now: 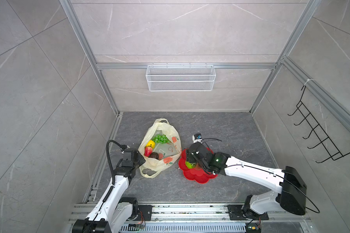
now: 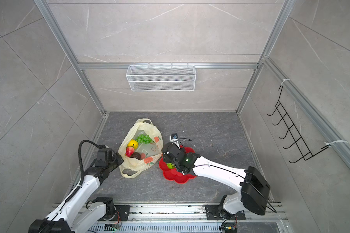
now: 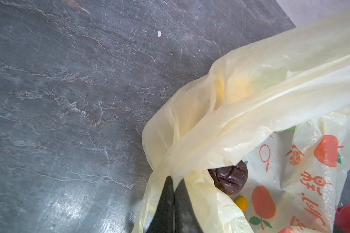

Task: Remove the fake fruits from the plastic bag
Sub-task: 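Move the right gripper back deep into the bag toward the yellow fruit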

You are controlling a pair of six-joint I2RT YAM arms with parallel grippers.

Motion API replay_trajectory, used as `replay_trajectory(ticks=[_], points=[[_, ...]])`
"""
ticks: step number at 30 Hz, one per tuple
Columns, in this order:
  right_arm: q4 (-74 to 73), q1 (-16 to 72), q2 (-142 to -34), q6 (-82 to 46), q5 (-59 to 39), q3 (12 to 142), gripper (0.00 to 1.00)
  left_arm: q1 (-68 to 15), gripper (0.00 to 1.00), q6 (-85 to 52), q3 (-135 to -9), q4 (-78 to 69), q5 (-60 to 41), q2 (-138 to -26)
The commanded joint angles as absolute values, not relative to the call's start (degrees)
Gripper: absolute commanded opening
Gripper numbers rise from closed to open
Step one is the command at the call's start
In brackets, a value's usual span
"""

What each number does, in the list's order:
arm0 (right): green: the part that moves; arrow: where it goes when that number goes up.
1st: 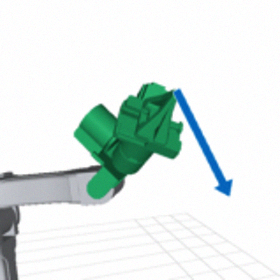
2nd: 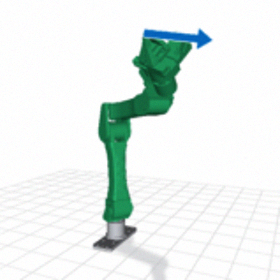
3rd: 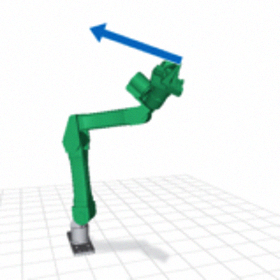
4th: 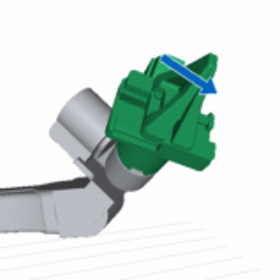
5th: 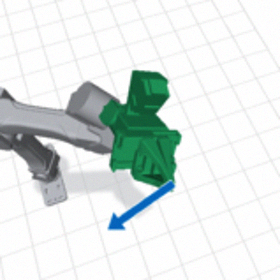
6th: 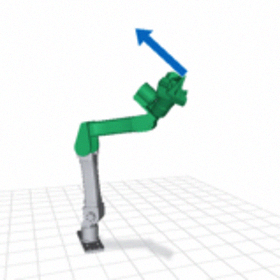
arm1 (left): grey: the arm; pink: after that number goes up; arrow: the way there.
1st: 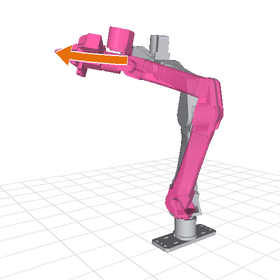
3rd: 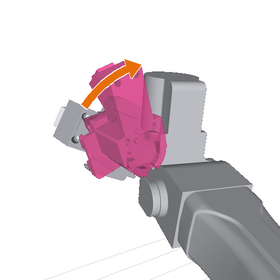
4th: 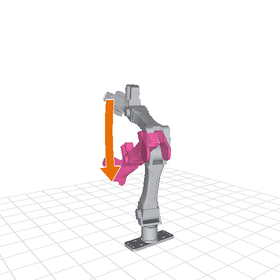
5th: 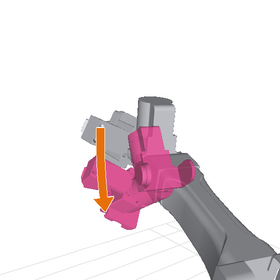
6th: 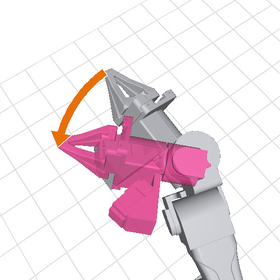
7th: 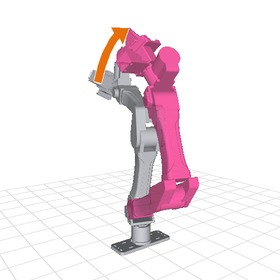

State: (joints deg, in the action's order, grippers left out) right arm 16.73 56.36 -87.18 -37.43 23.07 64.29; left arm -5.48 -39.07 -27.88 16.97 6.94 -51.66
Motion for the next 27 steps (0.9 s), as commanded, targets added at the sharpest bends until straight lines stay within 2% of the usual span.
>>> replay_trajectory(ticks=[1,8,14,20,27], points=[[13.3,56.6,-95.4,-35.9,14.8,72.4,0.72,-5.2,0.00,-39.8,-28.8,19.9,8.2,-49.9],[14.3,56.5,-114.1,-28.2,5.9,91.9,0.72,-4.3,0.00,-39.3,-27.6,20.2,11.3,-48.3],[17.2,56.4,-126.4,-19.0,0.3,106.7,0.66,0.0,0.00,-38.3,-27.6,17.5,6.5,-51.5],[22.7,55.6,-137.4,-12.5,-1.2,120.5,0.62,1.3,0.00,-38.1,-28.9,16.7,5.1,-55.9],[30.3,54.4,-149.4,-7.9,-4.5,137.9,0.60,1.4,0.00,-38.0,-28.0,16.6,5.2,-54.0]])
